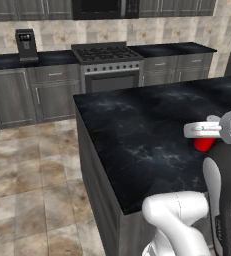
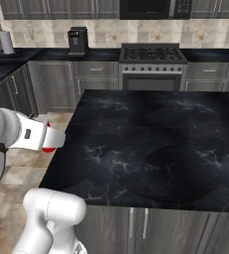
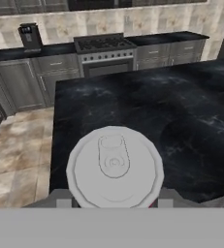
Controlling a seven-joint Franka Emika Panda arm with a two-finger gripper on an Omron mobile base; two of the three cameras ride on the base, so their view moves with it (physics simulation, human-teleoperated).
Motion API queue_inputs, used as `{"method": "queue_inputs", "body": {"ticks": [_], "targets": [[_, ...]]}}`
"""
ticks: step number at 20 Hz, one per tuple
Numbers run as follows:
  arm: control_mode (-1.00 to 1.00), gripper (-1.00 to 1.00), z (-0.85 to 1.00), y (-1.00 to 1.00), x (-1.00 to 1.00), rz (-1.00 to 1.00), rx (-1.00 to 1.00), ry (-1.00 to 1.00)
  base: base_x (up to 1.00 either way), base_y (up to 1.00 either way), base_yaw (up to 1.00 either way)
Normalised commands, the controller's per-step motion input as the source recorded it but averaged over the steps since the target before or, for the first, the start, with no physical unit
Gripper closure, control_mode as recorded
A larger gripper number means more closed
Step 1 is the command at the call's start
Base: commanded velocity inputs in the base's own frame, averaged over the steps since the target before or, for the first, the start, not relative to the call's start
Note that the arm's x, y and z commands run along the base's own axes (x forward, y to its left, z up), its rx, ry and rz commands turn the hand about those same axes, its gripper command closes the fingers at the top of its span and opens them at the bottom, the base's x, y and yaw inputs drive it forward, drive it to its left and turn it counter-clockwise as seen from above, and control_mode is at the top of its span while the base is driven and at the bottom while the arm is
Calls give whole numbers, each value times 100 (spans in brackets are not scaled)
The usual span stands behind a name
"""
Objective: Pick the beer, bottled water, can from the counter and place them in the open cabinet.
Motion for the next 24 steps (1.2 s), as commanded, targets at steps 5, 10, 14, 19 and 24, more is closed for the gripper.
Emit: {"method": "queue_inputs", "body": {"ticks": [5, 10, 14, 19, 24], "targets": [[-100, 100, 0, 0, 0, 0, 0, 0, 0, 0, 0], [-100, 100, 0, 0, 0, 0, 0, 0, 0, 0, 0], [100, 100, 0, 0, 0, 0, 0, 0, -1, 0, 0], [100, 100, 0, 0, 0, 0, 0, 0, -34, 4, 1], [100, 100, 0, 0, 0, 0, 0, 0, -53, 25, 18]]}}
